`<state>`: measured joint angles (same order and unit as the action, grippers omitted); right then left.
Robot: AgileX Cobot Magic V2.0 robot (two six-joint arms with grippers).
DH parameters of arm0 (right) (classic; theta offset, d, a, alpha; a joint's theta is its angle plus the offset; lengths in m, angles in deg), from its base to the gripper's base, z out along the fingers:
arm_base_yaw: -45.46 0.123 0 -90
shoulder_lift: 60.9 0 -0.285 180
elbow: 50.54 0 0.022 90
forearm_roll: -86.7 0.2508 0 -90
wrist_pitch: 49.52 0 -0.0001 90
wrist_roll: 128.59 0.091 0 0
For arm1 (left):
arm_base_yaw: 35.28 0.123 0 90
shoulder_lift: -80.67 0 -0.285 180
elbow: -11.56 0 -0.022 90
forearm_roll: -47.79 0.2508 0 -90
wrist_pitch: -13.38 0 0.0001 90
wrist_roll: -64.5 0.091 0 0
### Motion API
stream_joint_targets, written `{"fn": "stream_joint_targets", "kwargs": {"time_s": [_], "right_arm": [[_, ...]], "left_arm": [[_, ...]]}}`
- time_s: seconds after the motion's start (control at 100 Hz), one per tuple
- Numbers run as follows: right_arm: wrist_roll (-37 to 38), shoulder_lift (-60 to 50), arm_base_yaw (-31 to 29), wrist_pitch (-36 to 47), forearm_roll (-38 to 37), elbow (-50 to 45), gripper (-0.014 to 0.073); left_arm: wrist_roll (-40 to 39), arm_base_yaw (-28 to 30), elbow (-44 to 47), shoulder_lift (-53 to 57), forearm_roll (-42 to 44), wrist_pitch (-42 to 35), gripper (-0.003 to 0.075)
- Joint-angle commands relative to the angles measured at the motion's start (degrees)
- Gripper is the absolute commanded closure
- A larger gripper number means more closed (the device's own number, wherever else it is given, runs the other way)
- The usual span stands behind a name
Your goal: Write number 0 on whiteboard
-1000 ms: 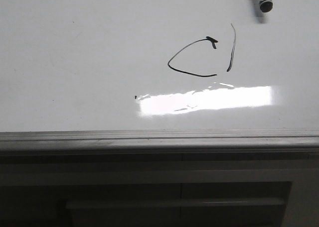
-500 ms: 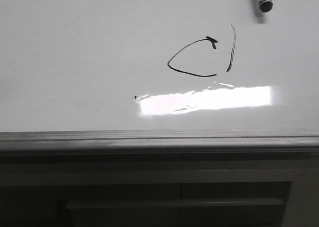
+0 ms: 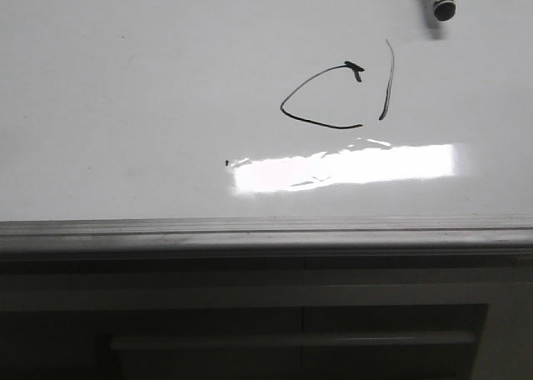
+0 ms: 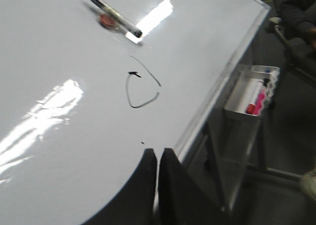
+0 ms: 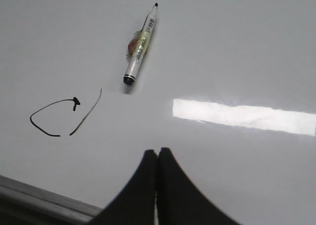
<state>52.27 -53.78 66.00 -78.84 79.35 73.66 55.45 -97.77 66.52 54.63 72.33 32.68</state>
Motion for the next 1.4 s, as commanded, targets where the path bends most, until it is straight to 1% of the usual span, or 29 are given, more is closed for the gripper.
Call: {"fn": "stream_joint_targets", "kwargs": {"time_s": [0.0,0.01,0.03,0.05,0.06,0.07,0.14,0.19,0.26,0.28,0.37,0.43,0.47,0.53,0.61,0.68,0.75,0.86,0.95,0.99,1.39], "right_arm": [[-0.14,-0.15,-0.24,4.3,-0.38,1.21,0.0669],[-0.14,-0.15,-0.24,4.3,-0.38,1.21,0.0669],[-0.14,-0.15,-0.24,4.3,-0.38,1.21,0.0669],[-0.14,-0.15,-0.24,4.3,-0.38,1.21,0.0669],[-0.14,-0.15,-0.24,4.3,-0.38,1.21,0.0669],[-0.14,-0.15,-0.24,4.3,-0.38,1.21,0.0669],[-0.14,-0.15,-0.24,4.3,-0.38,1.21,0.0669],[-0.14,-0.15,-0.24,4.3,-0.38,1.21,0.0669],[-0.14,-0.15,-0.24,4.3,-0.38,1.21,0.0669],[-0.14,-0.15,-0.24,4.3,-0.38,1.21,0.0669],[-0.14,-0.15,-0.24,4.3,-0.38,1.21,0.0669],[-0.14,-0.15,-0.24,4.3,-0.38,1.21,0.0669],[-0.14,-0.15,-0.24,4.3,-0.38,1.21,0.0669],[-0.14,-0.15,-0.24,4.3,-0.38,1.21,0.0669],[-0.14,-0.15,-0.24,4.3,-0.38,1.21,0.0669],[-0.14,-0.15,-0.24,4.3,-0.38,1.21,0.0669],[-0.14,-0.15,-0.24,4.3,-0.38,1.21,0.0669],[-0.14,-0.15,-0.24,4.3,-0.38,1.21,0.0669],[-0.14,-0.15,-0.24,4.3,-0.38,1.21,0.0669],[-0.14,-0.15,-0.24,4.3,-0.38,1.21,0.0669],[-0.14,-0.15,-0.24,4.3,-0.38,1.21,0.0669]], "left_arm": [[13.65,10.04,0.53,-0.35,-11.43,-10.47,0.074],[14.32,10.04,0.83,-0.35,-12.7,-11.59,0.074],[15.91,13.15,2.2,-0.35,-14.0,-13.24,0.074],[15.91,15.36,2.94,-0.23,-14.41,-14.95,0.074],[15.91,15.36,3.33,-0.11,-14.43,-15.49,0.074],[15.91,17.46,4.13,-0.11,-14.43,-16.04,0.074],[15.22,23.66,8.88,0.39,-15.29,-22.22,0.074],[15.22,26.96,12.6,0.79,-16.94,-27.55,0.074],[13.2,31.99,17.47,1.98,-20.04,-32.11,0.074],[12.31,33.83,18.66,2.71,-20.91,-32.46,0.074],[10.54,38.35,21.87,5.95,-24.54,-31.93,0.074],[10.43,40.22,23.03,8.04,-25.29,-30.06,0.074],[10.43,41.72,23.69,10.34,-25.28,-27.16,0.074],[10.43,42.7,24.31,12.61,-25.28,-23.82,0.074],[10.43,43.79,24.31,16.16,-25.28,-14.01,0.074],[10.43,44.62,24.31,18.43,-26.23,-7.55,0.074],[10.43,45.43,24.31,20.2,-27.57,-2.83,0.074],[10.43,46.85,24.31,20.06,-29.74,-2.41,0.074],[10.43,47.82,24.31,20.06,-34.83,-2.02,0.074],[10.43,48.21,24.31,20.06,-35.75,-2.02,0.074],[10.43,48.65,24.31,20.06,-36.0,-2.02,0.074]]}}
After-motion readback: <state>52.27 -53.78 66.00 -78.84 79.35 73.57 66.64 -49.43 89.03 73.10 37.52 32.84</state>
